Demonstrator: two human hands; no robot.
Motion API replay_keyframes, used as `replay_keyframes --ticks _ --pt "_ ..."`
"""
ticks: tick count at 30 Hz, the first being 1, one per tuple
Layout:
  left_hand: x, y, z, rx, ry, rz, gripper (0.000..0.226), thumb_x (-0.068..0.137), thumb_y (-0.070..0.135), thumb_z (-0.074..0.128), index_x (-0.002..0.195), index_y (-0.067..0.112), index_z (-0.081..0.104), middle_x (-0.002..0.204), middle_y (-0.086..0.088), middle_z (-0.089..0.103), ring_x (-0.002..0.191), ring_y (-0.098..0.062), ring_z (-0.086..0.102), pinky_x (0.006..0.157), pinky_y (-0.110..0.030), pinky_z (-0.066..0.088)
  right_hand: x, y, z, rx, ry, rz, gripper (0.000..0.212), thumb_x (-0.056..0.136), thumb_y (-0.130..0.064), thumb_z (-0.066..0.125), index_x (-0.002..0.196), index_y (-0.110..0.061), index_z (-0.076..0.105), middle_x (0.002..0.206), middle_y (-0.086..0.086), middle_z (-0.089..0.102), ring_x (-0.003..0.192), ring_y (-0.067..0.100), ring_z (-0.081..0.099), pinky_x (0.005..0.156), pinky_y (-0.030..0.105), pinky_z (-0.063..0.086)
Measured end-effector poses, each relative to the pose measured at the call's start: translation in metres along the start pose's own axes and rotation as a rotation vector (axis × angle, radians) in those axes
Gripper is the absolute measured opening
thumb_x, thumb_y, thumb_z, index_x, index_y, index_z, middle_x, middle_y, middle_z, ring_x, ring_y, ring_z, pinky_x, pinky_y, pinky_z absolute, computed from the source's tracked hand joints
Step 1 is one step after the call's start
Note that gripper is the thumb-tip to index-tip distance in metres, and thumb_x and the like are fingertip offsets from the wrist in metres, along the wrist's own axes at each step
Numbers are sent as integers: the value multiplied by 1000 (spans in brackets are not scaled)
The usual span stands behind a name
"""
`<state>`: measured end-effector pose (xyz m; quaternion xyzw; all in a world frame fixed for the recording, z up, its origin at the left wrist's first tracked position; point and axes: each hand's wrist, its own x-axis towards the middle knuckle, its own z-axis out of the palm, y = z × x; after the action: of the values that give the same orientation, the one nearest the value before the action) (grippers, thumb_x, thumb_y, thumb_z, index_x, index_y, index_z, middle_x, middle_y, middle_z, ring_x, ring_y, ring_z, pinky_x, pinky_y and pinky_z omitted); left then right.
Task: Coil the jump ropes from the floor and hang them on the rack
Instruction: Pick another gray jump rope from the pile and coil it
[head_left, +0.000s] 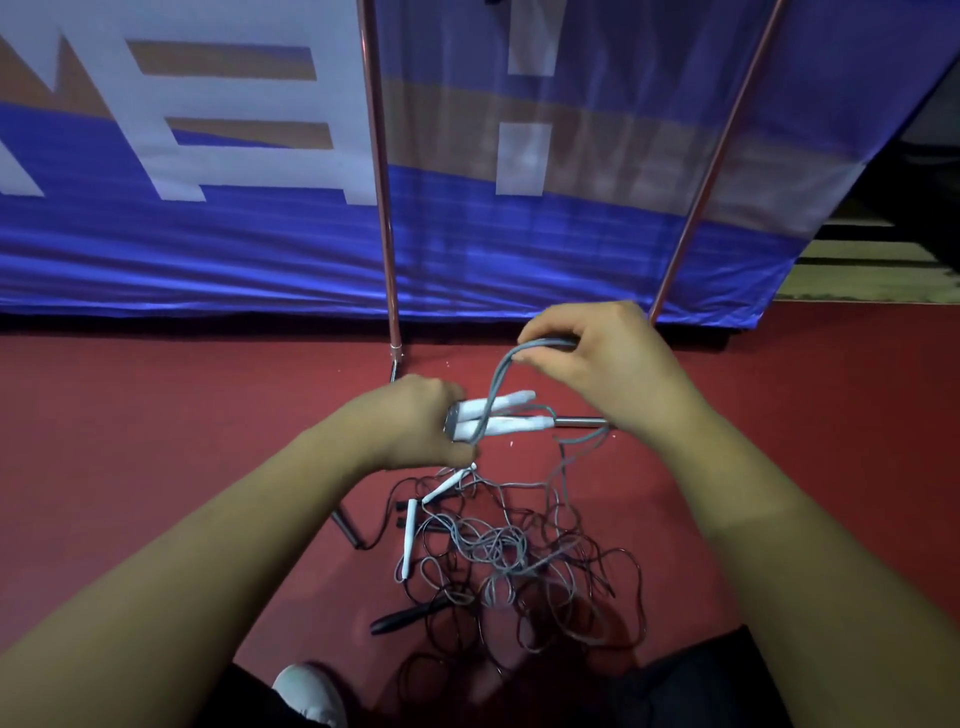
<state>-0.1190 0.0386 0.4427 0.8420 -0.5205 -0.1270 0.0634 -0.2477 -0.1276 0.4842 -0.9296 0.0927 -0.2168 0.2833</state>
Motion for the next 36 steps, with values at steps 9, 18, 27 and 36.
replay_keyframes --ticks 9,18,27,36 --pt "-14 9 -8 -196 -68 203 43 73 61 77 83 23 60 63 5 57 61 -10 53 59 -28 42 2 22 -2 342 -19 196 9 72 -21 85 76 -19 77 74 1 73 68 9 62 73 34 52" --pt "-21 11 -10 -904 17 210 30 84 28 67 112 18 60 66 7 57 53 -9 48 50 -22 39 4 41 8 391 -138 257 10 87 -4 70 80 -12 73 63 1 63 56 9 49 52 25 40" --pt "-15 0 -24 -1504 261 75 28 89 22 47 115 11 49 58 -19 46 37 -14 31 40 -20 16 0 24 16 438 -292 251 33 102 -34 51 88 -10 70 59 0 53 56 13 50 58 22 42" --pt "-11 -14 -28 -1538 310 -127 35 96 45 51 99 10 52 59 -11 47 38 -16 30 37 -18 21 -1 27 12 364 -270 261 11 91 -20 69 85 -14 62 48 -7 49 46 12 39 46 23 34"
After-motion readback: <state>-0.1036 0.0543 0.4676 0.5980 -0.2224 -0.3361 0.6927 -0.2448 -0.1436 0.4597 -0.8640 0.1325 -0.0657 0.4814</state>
